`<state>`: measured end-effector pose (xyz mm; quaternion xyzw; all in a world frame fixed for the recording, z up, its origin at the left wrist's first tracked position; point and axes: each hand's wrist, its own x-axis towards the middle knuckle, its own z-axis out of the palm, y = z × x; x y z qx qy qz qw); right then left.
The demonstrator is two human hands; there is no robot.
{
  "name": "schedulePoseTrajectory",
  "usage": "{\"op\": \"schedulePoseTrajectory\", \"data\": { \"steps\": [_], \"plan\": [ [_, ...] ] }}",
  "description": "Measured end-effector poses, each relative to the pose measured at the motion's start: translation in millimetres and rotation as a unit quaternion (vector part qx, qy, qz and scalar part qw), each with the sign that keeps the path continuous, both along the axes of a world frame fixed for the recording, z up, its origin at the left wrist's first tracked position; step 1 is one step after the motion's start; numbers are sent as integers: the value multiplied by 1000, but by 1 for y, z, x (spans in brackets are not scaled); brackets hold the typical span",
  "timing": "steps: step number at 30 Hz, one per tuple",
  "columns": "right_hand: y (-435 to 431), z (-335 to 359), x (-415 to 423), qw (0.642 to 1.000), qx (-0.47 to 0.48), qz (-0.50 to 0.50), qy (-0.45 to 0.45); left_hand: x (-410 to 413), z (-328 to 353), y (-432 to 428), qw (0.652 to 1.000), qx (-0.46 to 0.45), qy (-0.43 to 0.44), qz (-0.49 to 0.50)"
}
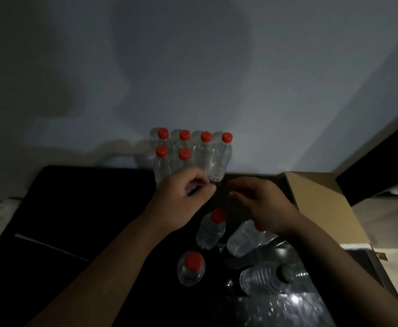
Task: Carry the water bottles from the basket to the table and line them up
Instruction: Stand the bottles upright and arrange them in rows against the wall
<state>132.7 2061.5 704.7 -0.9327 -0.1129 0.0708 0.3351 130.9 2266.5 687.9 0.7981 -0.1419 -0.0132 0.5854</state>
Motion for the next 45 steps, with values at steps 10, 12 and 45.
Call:
{"op": "schedulePoseTrajectory", "data": {
  "steps": [10, 12, 45],
  "plan": [
    [37, -63, -41, 992, -11, -121, 28, -87, -83, 19, 978, 151, 104, -103],
    [40, -73, -41, 989, -10, -144, 35, -87, -90, 24, 975, 153, 113, -112],
    [54, -101, -57, 947, 166, -274, 38, -86, -101, 64, 977, 70, 145, 139]
  ]
}}
